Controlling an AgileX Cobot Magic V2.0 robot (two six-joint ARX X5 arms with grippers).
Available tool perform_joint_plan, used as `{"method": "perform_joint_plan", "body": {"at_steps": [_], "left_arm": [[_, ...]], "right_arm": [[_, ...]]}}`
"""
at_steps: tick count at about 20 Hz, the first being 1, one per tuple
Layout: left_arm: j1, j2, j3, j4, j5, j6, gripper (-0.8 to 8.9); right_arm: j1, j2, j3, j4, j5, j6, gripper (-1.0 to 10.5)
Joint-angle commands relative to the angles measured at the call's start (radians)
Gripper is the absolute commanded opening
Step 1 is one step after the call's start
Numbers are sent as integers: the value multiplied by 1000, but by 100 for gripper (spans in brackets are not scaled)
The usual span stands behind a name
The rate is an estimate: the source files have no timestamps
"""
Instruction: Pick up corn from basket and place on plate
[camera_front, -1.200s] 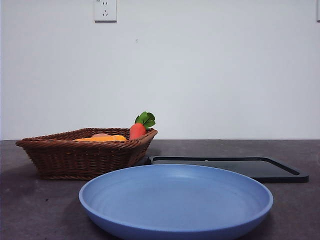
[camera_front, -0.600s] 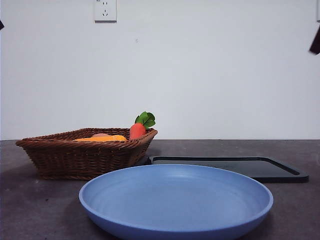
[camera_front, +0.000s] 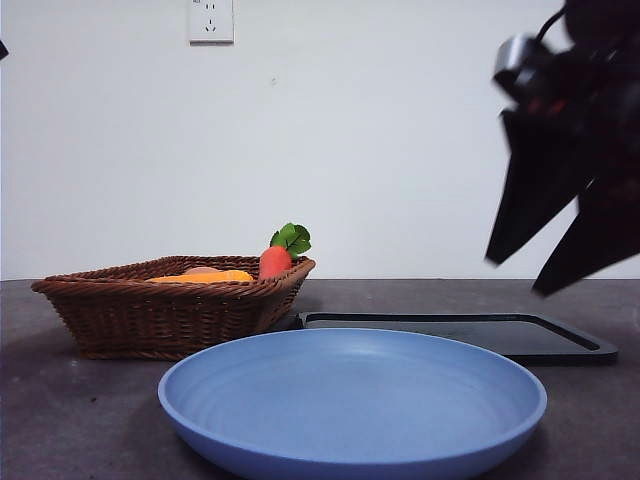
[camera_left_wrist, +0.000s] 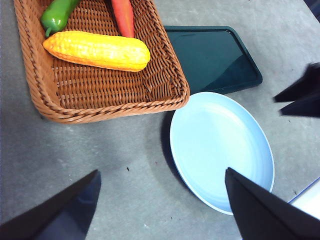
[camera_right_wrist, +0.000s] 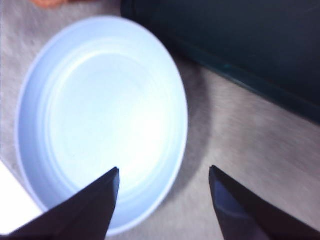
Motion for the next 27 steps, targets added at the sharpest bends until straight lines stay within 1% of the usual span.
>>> {"method": "perform_joint_plan", "body": {"at_steps": [1,6,8,10,18,21,23,27], "left_arm": [[-3,5,16,7,5,6,404],[-3,5,16,7,5,3,404],[-3,5,16,7,5,3,404],[-3,5,16,7,5,3,404],[-3,5,16,7,5,3,404],[-3,5,16,9,4,0,404],[-3,8,16,19,3,-17,404],[-3,34,25,56,3,-69,404]], "right_arm": [[23,71,17,40,-1,8,291],[70,186,17,97,16,8,284],[81,211,17,115,38,8,251],[86,227,17,119,41,8,220],[87,254,17,118,44,8,-2],[87,254,17,117,80,27,3],[87,254,17,114,97,35,3],[85,240,18,91,98,38,3]]}}
